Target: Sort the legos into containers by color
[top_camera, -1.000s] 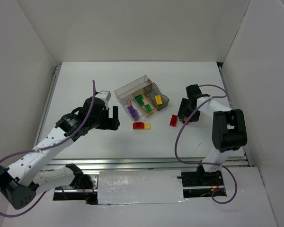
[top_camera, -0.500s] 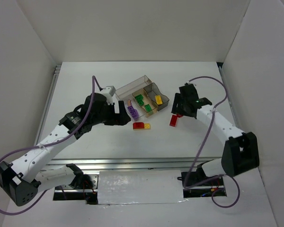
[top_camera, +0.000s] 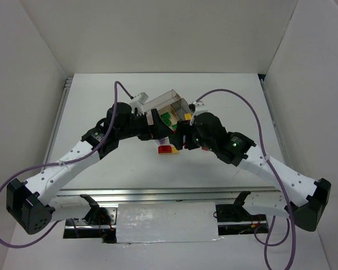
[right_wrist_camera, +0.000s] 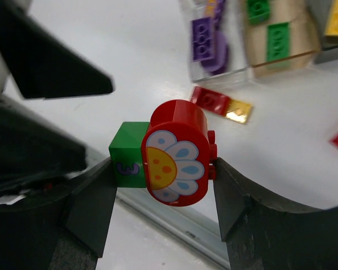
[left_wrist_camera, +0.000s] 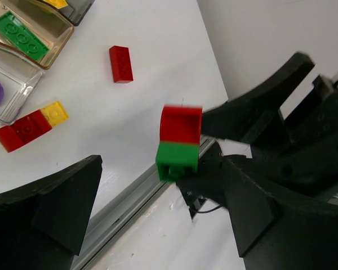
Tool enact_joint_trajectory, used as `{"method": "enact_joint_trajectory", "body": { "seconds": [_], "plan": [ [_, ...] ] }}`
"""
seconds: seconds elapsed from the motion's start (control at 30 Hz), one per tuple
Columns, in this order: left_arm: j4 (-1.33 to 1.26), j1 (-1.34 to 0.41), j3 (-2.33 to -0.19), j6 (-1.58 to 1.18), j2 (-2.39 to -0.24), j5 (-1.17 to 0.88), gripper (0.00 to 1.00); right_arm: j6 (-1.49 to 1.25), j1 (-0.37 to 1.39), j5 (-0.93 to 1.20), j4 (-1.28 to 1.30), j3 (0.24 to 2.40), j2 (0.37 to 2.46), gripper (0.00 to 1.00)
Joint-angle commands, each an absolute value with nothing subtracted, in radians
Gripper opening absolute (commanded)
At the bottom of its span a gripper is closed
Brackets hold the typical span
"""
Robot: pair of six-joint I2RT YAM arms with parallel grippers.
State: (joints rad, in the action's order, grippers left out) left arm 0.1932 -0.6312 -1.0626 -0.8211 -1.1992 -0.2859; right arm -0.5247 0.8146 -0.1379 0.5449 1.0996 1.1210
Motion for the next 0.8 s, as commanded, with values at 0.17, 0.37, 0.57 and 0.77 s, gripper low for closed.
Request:
{"method": "enact_joint_trajectory", "body": {
  "seconds": [0.17, 0.37, 0.57, 0.77],
  "plan": [
    [0.081, -0.64, -1.058, -0.896, -1.21, -0.405, 0.95, -0.497, 0.902, -0.1, 0.482, 1.155, 1.126, 0.21],
    [0.078, -0.641, -1.048, -0.891, -1.215, -0.413, 0.85, -0.5, 0.916, -0.094, 0.44, 1.158, 1.115, 0.21],
    [0.091, -0.644, -1.032, -0.884, -1.223, -0.422, 0.79, -0.489, 0.917, -0.118, 0.373, 1.111, 1.032, 0.21],
    [0.028, -0.646, -1.008, -0.902, -1.232, -0.505, 0.63, -0.425, 0.917, -0.141, 0.351, 1.111, 1.054, 0.21]
  ]
}}
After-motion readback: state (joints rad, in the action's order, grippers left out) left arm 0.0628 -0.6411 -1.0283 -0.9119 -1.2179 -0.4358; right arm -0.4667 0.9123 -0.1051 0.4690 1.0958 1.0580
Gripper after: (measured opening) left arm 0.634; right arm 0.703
